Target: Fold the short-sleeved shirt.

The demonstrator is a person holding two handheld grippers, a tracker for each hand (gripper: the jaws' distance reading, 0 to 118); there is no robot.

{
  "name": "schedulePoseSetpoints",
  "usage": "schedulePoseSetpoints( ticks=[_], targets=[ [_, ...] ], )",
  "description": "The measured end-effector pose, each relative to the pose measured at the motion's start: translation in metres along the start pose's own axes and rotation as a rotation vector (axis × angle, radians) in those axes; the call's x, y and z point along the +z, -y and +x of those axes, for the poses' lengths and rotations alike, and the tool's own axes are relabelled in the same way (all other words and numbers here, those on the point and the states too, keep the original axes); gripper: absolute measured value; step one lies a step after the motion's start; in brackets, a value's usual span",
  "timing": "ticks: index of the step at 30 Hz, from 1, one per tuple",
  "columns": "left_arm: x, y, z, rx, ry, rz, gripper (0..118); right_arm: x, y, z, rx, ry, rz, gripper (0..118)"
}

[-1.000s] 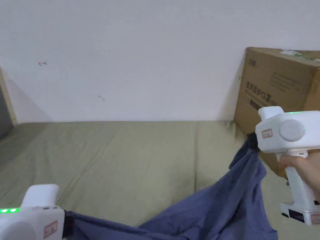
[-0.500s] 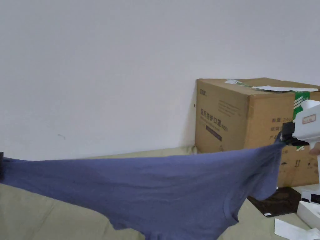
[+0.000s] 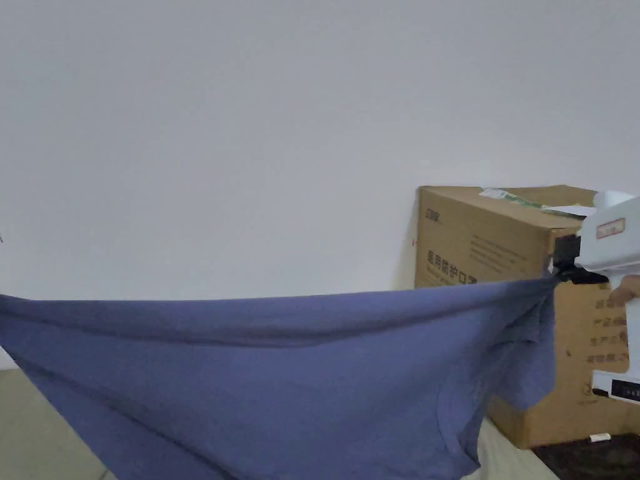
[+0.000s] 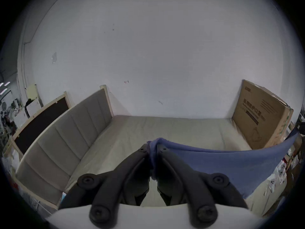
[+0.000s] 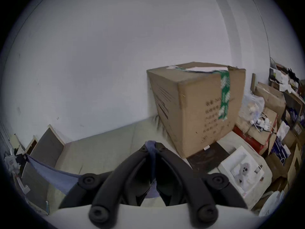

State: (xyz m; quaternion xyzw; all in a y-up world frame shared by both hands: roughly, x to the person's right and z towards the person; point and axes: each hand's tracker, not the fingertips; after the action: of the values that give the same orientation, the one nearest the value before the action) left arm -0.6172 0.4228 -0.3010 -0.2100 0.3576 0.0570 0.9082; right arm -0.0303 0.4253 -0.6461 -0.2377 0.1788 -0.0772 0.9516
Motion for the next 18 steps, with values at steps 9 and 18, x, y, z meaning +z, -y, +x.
schedulePoseSetpoints(
  ticks=[9,18],
  targets=[
    [-0.035,-0.041,-0.052,0.048,-0.097,0.116,6,-0.040,-0.038,-0.071,0.012,-0.126,0.078,3],
    [-0.078,0.076,-0.087,0.100,-0.123,-0.034,6,-0.099,0.057,-0.074,0.059,-0.136,-0.107,3]
  ],
)
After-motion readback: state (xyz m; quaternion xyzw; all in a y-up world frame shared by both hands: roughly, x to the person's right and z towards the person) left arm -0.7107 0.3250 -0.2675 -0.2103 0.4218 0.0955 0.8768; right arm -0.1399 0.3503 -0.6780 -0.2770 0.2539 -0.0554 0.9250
